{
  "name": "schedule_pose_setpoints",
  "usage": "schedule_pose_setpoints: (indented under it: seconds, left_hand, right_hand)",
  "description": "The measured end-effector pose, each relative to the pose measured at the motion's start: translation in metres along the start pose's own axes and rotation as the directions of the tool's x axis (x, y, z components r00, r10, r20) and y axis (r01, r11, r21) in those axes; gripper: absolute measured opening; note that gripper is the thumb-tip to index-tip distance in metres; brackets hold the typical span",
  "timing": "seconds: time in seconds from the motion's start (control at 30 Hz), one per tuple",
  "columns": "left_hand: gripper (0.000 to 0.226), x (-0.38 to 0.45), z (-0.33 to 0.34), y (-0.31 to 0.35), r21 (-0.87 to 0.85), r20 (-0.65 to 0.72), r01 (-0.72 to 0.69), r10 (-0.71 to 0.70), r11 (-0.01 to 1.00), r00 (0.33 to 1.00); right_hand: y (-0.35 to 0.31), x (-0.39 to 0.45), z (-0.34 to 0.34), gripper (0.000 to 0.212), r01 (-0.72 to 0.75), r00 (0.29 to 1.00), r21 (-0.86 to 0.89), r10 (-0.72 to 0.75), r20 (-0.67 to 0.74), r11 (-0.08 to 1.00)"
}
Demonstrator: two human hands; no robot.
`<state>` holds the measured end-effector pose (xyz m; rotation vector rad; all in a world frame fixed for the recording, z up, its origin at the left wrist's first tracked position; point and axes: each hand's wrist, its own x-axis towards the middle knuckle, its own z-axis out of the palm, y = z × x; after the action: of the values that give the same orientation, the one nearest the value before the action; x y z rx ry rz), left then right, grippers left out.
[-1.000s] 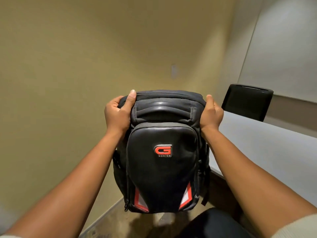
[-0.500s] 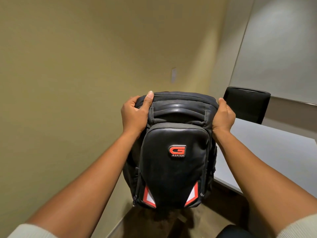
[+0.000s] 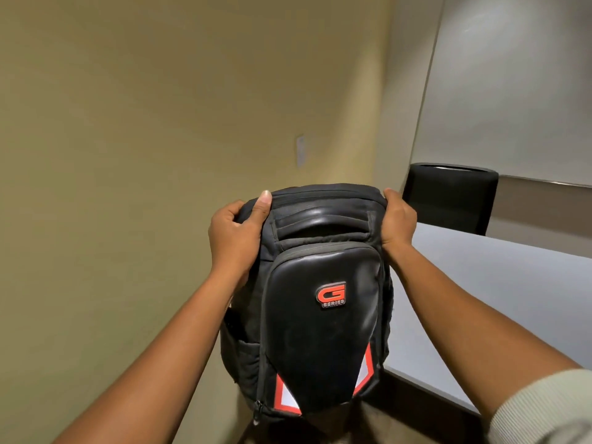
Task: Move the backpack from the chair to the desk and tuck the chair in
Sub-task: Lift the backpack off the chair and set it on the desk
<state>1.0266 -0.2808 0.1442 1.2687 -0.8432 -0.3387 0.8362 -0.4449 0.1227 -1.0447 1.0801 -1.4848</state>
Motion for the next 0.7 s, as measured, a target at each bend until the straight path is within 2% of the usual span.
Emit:
schedule_pose_setpoints:
  seconds: [0.2, 0.33, 0.6, 0.7]
  left_hand:
    - [0.068, 0.068, 0.037, -0.028, -0.099, 0.04, 0.11, -0.106, 0.989, 0.994]
    - [0.043, 0.11, 0.066, -0.053, -0.119, 0.02, 0.143, -0.141, 0.983, 0.99]
    - [0.054, 0.18, 0.111, -0.111, -0.198, 0.039, 0.197, -0.193, 0.96, 0.98]
    - [0.041, 0.195, 0.126, -0.127, -0.19, 0.028, 0.193, -0.192, 0.963, 0.981]
  right_hand:
    - [0.014, 0.082, 0.04, 0.03, -0.028, 0.999, -0.011, 0.028, 0.023, 1.0]
    - [0.031, 0.143, 0.068, 0.03, -0.076, 0.997, -0.05, 0.077, 0.024, 0.996]
    - [0.067, 0.245, 0.119, 0.031, -0.189, 0.982, -0.098, 0.189, -0.008, 0.977]
    - [0.077, 0.27, 0.129, 0.03, -0.211, 0.977, -0.103, 0.211, -0.007, 0.972]
